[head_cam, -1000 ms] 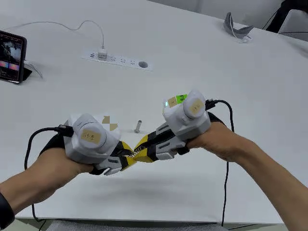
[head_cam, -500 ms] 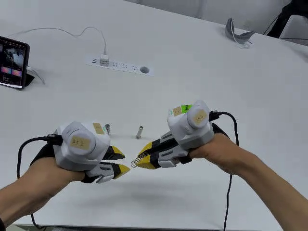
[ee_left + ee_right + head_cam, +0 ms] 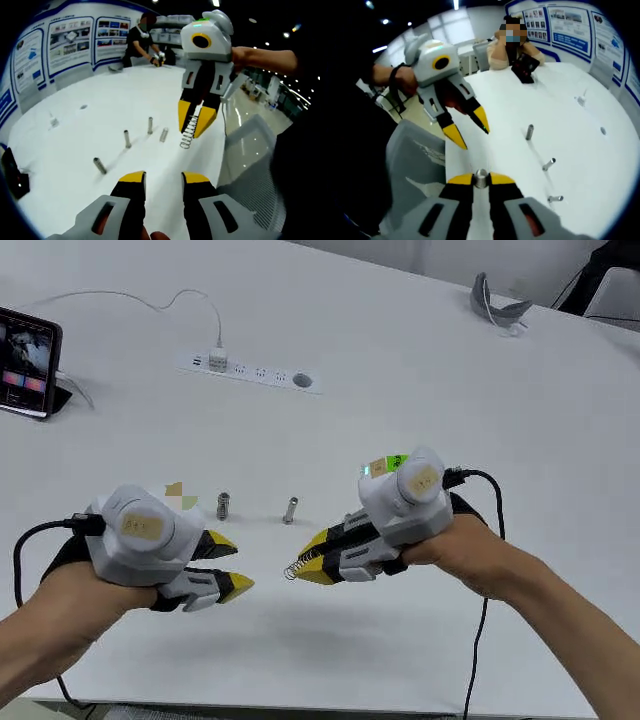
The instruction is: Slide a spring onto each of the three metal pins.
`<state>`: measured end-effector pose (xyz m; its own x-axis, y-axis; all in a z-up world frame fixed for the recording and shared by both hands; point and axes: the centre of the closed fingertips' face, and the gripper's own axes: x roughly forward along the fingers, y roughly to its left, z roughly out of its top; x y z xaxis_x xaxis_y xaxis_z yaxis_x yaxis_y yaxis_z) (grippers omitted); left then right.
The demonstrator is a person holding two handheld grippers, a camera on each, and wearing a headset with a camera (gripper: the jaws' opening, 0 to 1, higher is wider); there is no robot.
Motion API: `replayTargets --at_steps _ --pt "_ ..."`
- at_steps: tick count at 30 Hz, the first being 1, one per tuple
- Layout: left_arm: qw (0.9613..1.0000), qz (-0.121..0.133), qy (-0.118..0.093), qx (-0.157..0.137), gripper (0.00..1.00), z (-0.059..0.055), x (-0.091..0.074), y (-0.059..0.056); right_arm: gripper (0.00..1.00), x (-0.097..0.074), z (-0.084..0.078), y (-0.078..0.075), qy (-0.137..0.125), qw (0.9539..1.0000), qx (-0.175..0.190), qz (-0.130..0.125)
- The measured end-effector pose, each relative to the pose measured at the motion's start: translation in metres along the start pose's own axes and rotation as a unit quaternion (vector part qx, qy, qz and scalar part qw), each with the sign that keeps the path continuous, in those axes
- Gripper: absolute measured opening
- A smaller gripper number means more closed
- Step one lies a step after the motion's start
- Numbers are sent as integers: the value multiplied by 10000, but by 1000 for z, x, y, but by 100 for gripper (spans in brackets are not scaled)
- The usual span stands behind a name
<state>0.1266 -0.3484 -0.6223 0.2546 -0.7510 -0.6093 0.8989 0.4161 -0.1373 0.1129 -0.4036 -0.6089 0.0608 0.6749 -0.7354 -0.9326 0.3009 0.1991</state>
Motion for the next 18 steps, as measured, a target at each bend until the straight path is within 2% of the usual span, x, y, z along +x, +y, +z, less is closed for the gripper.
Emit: replayTargets --at_steps 4,18 --pt "9999 107 34 -80 33 -6 -2 6 13 0 -5 -7 66 9999 -23 -91" --pt "9984 390 1 -408 48 -14 -16 21 13 -3 -16 -39 306 9988 28 -385"
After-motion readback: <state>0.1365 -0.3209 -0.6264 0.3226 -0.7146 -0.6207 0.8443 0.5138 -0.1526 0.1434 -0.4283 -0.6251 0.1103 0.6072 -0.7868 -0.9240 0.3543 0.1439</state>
